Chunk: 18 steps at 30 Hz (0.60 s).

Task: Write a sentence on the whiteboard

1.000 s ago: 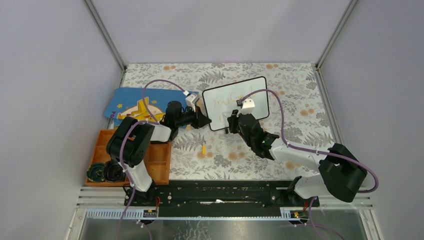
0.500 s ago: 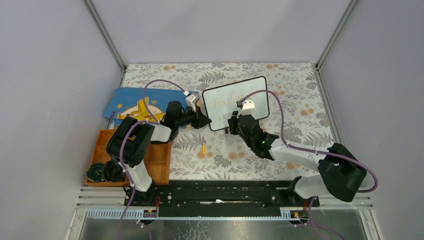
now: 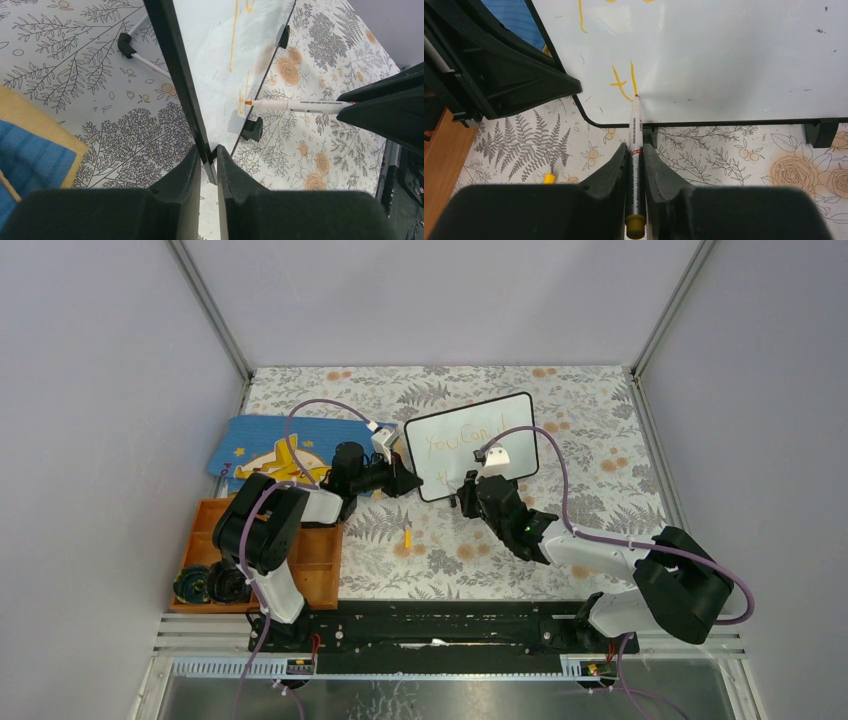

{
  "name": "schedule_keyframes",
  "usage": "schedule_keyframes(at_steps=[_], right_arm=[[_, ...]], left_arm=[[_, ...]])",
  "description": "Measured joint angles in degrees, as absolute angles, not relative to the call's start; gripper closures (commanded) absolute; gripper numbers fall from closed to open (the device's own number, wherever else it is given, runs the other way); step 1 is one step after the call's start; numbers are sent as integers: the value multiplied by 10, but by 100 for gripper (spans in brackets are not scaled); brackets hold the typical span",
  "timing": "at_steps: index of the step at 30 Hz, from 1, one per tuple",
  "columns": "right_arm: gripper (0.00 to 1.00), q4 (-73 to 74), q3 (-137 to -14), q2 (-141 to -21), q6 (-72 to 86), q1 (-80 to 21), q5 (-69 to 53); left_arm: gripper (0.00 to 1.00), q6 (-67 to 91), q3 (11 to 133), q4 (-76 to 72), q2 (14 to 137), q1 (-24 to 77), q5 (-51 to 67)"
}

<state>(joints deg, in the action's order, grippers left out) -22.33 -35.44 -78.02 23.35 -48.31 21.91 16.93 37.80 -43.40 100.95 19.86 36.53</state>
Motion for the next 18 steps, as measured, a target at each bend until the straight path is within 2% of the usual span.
schedule_keyframes(at_steps=[18], right_arm=[[100, -212, -356, -780, 238, -483, 215]], left_arm=[[80, 169, 378, -434, 1009, 199, 366]])
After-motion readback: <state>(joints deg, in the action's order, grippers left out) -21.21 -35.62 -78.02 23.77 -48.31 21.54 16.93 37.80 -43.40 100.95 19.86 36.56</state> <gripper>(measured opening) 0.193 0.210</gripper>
